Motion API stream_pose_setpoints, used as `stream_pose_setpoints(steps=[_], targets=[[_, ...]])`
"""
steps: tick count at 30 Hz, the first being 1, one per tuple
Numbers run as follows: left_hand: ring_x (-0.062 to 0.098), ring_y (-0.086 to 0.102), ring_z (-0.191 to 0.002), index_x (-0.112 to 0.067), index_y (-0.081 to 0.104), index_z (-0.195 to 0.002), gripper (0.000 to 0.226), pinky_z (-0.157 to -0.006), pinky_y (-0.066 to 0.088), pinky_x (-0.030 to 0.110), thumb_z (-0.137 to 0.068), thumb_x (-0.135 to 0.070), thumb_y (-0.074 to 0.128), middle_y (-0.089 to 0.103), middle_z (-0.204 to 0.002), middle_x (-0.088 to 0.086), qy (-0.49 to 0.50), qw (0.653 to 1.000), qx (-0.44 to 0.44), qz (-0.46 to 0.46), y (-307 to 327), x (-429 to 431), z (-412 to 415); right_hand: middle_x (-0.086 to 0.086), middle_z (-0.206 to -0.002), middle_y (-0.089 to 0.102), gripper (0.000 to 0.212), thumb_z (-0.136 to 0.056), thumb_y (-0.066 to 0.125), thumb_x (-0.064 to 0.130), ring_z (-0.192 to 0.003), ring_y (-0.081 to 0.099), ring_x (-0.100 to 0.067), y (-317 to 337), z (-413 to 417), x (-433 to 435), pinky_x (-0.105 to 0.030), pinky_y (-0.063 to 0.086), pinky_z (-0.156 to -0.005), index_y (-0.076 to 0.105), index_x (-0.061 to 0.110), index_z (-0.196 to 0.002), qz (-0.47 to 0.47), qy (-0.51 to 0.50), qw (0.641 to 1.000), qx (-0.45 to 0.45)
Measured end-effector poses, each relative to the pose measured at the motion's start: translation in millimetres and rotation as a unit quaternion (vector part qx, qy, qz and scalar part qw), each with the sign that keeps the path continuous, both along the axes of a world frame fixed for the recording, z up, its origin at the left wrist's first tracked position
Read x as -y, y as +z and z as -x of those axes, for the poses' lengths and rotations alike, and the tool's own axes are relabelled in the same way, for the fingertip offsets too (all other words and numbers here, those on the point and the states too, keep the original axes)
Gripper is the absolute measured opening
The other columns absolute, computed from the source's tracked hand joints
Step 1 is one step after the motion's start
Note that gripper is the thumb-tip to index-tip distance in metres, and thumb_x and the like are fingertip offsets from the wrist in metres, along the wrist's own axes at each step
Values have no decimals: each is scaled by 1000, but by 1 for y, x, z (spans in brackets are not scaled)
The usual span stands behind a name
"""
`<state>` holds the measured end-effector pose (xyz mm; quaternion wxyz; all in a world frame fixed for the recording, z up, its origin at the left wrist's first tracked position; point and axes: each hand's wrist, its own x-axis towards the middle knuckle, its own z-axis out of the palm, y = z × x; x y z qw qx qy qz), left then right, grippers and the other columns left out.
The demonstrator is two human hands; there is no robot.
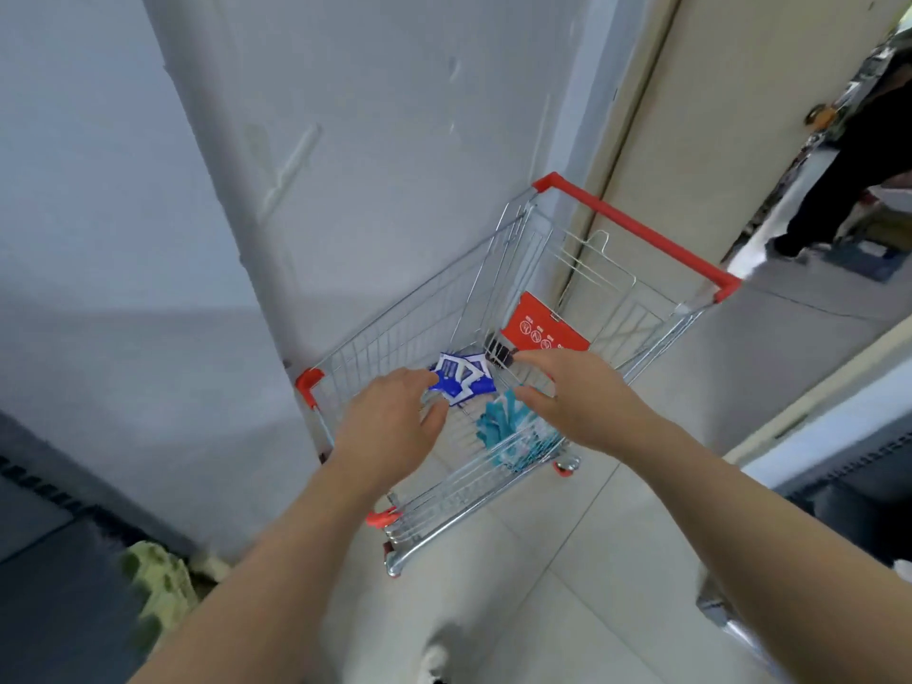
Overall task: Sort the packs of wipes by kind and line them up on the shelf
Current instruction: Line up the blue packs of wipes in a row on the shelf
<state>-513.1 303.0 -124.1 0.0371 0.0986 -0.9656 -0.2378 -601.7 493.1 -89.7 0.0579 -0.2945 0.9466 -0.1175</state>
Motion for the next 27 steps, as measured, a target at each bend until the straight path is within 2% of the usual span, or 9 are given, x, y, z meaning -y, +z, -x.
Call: stream_pose_setpoints(steps=[5, 12, 17, 23, 27], targets=[[16, 52, -119, -24, 50, -136, 42, -102, 42, 34, -97, -41, 46, 55, -135, -3, 16, 998, 60, -25, -30, 9, 105, -1, -136, 55, 47, -95, 51, 38, -119, 53, -19, -30, 116, -2, -31, 41, -97, 45, 24, -140, -11, -2, 1000, 29], [16, 54, -118, -25, 53, -133, 41, -100, 43, 34, -97, -42, 47, 56, -134, -5, 73, 988, 128, -47, -100, 26, 216, -1, -139, 53, 47, -95, 50, 36, -125, 49, -18, -106, 253, 16, -30, 36, -103, 45, 22, -140, -22, 27, 997, 74], [18, 57, -114, -23, 58, -126, 35, -99, 46, 35, -95, -36, 53, 62, -127, -3, 149, 972, 162, -79, -177, 41, 302, -3, -136, 55, 43, -95, 52, 28, -123, 51, -20, -184, 353, 38, -29, 33, -104, 51, 16, -136, -7, 71, 989, 130], [18, 61, -106, -15, 62, -120, 30, -96, 47, 32, -92, -24, 58, 66, -117, 1, 242, 939, 183, -161, -291, 52, 385, -4, -131, 60, 42, -94, 54, 26, -120, 55, -21, -305, 444, 58, -36, 42, -103, 52, 18, -135, -4, 81, 974, 213], [24, 58, -111, -14, 60, -123, 35, -99, 45, 38, -91, -28, 60, 63, -123, 5, 259, 929, 212, -158, -352, 57, 416, -3, -132, 59, 41, -94, 55, 24, -120, 55, -17, -366, 470, 63, -29, 40, -101, 53, 16, -134, 11, 60, 967, 248]])
